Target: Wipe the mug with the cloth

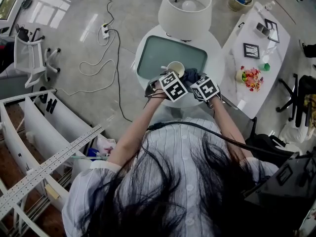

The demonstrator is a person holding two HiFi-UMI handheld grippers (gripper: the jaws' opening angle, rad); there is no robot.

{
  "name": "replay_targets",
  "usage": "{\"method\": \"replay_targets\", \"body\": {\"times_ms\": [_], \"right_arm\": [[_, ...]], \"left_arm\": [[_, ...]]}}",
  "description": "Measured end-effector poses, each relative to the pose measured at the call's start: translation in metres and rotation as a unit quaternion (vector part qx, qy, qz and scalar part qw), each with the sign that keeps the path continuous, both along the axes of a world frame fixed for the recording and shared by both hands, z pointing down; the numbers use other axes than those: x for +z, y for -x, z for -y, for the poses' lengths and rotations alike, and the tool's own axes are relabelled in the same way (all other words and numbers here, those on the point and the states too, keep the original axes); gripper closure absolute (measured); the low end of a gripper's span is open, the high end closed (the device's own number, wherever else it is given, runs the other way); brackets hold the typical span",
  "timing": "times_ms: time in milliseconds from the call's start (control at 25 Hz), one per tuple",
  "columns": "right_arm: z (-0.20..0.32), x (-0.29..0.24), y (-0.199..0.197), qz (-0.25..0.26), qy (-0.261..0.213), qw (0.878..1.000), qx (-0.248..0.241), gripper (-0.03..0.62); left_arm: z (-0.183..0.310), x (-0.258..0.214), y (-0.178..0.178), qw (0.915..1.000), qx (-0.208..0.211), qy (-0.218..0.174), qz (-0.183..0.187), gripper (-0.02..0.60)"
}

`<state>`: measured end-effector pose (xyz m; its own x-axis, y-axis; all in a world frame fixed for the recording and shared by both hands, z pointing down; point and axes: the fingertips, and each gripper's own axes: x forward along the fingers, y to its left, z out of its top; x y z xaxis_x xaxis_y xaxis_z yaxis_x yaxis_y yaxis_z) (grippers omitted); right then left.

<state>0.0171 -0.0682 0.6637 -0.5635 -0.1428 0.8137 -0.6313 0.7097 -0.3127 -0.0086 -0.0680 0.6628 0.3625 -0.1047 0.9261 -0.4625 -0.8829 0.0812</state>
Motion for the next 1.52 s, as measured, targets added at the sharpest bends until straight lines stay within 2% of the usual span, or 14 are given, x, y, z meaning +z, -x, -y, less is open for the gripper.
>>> {"method": "replay_targets", "body": {"times_ms": [160,320,400,600,880,1080,1280,1400,1520], "right_arm": [[0.002,0.000,0.000,0.002,-0.002,1.000,0.001,0.500],[0.002,0.000,0.001,0.003,-0.003,1.000,0.000,0.500],[0.001,0.000,0.002,0.003,-0.003,1.000,-0.002,0.500],[0.001,0.001,0.002,0.000,-0.003,1.000,-0.006,0.500],[0.003,0.001,0.002,-0.009,-0.008,1.000,-0.024,0.500],[0.004,0.002,0.002,-0.017,-0.010,0.999,-0.037,0.500],[0.004,0.004,0.002,-0.021,-0.011,0.998,-0.051,0.500],[0.006,0.003,0.001,-0.026,-0.014,0.998,-0.062,0.500],[0.008,0.004,0.000,-0.033,-0.020,0.996,-0.077,0.500]], "left_arm": [[-0.003,0.003,-0.002,0.9959,0.085,-0.024,0.023,0.541],[-0.007,0.002,-0.002,0.9942,0.107,0.001,0.011,0.544],[-0.009,0.001,0.000,0.9912,0.132,0.006,0.014,0.543],[-0.012,0.002,0.005,0.9805,0.194,0.006,0.027,0.543],[-0.018,0.002,0.015,0.9576,0.284,0.007,0.048,0.543],[-0.018,0.004,0.021,0.9295,0.362,0.000,0.071,0.543],[-0.018,0.006,0.026,0.8904,0.447,-0.010,0.083,0.543],[-0.019,0.005,0.029,0.8740,0.479,-0.007,0.080,0.543],[-0.020,0.005,0.033,0.8505,0.519,-0.011,0.085,0.543]]}}
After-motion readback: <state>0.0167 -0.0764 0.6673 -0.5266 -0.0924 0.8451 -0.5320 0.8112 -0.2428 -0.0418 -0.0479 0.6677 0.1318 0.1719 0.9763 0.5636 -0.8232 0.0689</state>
